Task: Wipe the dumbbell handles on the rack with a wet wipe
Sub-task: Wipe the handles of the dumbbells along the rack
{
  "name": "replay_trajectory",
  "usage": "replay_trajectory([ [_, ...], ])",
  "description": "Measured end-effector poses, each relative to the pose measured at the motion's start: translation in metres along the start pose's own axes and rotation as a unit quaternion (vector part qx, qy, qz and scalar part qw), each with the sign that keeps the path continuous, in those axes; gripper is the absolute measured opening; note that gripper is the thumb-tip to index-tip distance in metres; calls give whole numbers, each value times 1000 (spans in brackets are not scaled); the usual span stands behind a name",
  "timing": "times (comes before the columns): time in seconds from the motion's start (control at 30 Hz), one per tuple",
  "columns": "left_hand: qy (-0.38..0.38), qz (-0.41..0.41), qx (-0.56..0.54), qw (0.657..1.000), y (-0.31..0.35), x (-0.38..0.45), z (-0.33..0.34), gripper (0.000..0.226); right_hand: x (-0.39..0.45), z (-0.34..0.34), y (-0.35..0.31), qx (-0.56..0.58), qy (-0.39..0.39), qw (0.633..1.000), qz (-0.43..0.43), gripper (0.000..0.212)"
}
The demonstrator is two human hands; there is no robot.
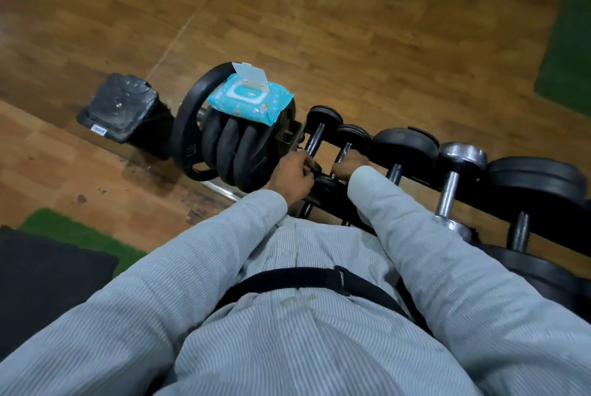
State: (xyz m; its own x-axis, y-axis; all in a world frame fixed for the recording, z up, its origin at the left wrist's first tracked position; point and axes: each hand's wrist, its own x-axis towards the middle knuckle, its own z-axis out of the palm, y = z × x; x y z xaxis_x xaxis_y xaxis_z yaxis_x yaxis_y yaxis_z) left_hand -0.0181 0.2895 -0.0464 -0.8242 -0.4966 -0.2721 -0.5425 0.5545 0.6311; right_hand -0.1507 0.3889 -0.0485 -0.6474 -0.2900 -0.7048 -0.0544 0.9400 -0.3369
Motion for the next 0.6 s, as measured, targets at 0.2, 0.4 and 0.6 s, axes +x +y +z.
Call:
replay_trajectory([
  [0.2, -8, 4, -43, 999, 16, -12, 22, 16, -36, -17, 34, 61, 126, 986, -95, 5],
  [0.4, -26, -6, -105, 994, 34, -49, 59, 14, -77, -35, 103, 249, 251, 935, -12, 13],
  [0.6, -52, 16, -134, 990, 40, -80, 82, 19, -120, -45, 148, 185, 518, 834, 47, 24],
])
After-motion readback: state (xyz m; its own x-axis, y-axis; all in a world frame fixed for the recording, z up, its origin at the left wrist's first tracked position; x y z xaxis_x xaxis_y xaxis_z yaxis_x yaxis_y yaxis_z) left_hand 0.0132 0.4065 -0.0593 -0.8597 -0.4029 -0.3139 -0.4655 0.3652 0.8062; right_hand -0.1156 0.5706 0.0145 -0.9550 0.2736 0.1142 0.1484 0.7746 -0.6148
